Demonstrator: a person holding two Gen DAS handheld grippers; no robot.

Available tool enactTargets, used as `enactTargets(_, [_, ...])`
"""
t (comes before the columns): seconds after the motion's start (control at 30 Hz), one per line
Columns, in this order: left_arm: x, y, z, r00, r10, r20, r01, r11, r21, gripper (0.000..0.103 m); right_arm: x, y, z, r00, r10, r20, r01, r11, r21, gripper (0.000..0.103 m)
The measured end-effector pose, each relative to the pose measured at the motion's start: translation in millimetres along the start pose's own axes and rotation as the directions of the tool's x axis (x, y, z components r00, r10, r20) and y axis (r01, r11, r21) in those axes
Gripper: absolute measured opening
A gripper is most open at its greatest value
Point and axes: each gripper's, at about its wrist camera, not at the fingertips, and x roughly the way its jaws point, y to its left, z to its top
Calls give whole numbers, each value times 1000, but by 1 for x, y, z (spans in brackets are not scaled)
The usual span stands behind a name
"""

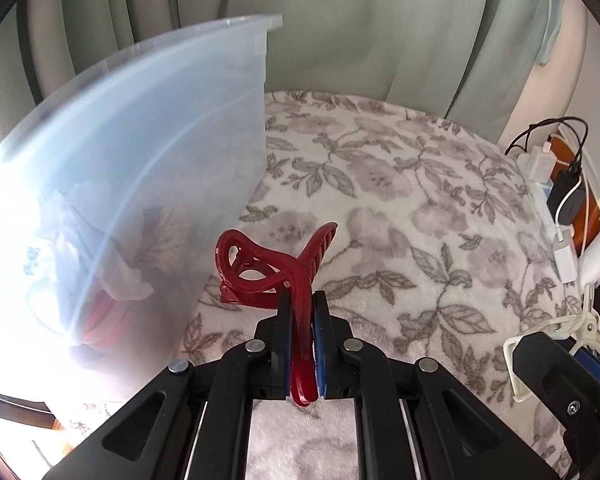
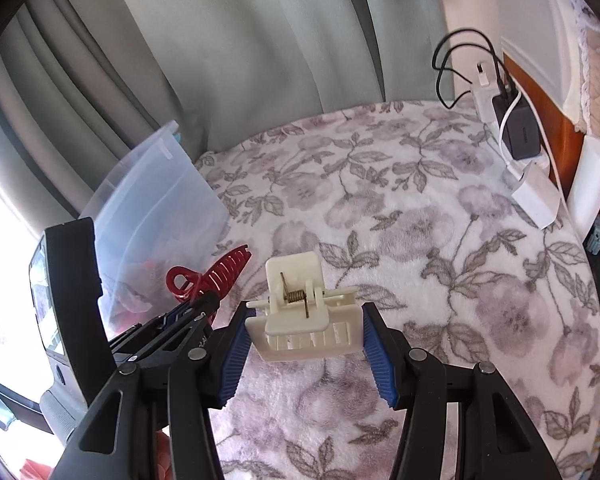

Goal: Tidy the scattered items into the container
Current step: 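Carry the red and cream claw clips over the clear plastic box with both tools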

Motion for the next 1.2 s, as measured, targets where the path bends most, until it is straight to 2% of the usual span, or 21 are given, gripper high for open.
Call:
enactTargets(0.47, [-82, 9, 5, 990, -32, 134, 32, 999, 1, 9, -53, 29, 7, 993, 7, 117, -1, 999, -53, 57])
enactTargets(0.63, [-114, 15, 11, 976, -41, 212, 41, 999, 6, 9, -76, 45, 11, 984, 20, 177, -6, 996, -84, 57])
enactTargets(0.83, [-148, 24, 18, 951, -50, 305, 50, 999, 7, 9, -102, 65, 15, 969, 37, 244, -9, 993, -114, 57])
enactTargets(1.0, [-165, 36, 22, 934, -63, 352, 72, 997, -13, 9, -119, 83, 17, 957, 54, 284, -13, 989, -145, 57])
enactTargets(1.2, [-173, 55, 25, 923, -56, 381, 80, 996, -46, 9, -126, 106, 19, 950, 76, 302, -19, 983, -185, 57])
